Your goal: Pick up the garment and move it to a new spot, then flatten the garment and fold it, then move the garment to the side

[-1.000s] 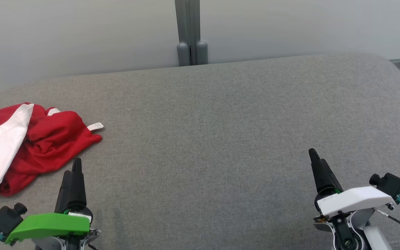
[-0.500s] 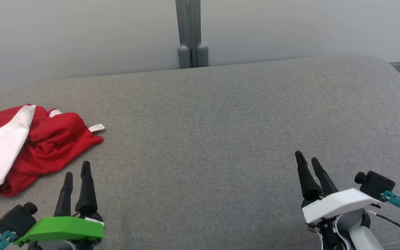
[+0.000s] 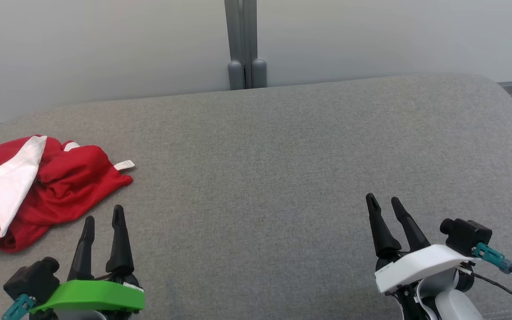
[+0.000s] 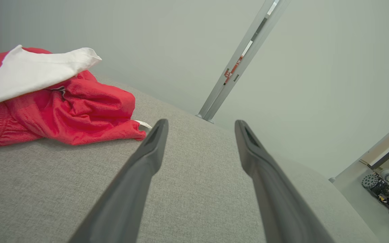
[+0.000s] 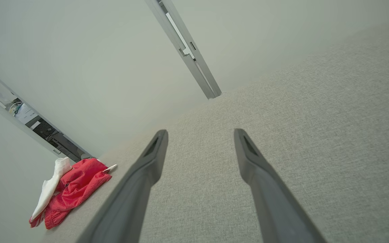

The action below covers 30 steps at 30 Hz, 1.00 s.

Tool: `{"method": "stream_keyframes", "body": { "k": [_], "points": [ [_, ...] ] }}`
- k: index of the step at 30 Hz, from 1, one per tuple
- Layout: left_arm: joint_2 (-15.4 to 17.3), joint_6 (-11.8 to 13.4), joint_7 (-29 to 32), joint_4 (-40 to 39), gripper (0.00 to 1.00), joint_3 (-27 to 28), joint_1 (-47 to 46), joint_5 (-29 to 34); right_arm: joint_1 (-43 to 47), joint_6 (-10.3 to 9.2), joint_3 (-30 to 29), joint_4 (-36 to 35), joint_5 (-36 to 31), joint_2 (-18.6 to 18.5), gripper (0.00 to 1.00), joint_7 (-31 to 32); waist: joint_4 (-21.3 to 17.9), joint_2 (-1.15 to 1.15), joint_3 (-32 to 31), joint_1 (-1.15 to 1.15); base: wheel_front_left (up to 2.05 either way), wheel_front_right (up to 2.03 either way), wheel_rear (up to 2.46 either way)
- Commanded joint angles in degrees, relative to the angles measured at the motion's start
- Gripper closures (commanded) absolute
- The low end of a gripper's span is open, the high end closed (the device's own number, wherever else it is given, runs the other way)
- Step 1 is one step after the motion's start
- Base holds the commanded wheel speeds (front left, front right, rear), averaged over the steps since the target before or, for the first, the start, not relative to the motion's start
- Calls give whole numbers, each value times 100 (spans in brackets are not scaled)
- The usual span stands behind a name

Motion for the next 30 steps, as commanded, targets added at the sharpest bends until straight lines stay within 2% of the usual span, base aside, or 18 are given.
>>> {"method": "stream_keyframes", "body": {
  "k": [1,11,30],
  "points": [
    [44,5,-69,-71,0,-26,14,191,5,2,35,-89,-197,-27,0,-70,-1,0,-1,0,0,0,0],
    [49,68,-211,-86,0,-64,108,724,87,2,-294,-130,-887,-28,0,-216,5,0,-26,0,0,0,0],
    [58,62,-470,34,0,-78,192,1764,111,3,-143,-245,-1955,-40,0,-475,-8,0,-45,0,0,0,0]
  ]
}}
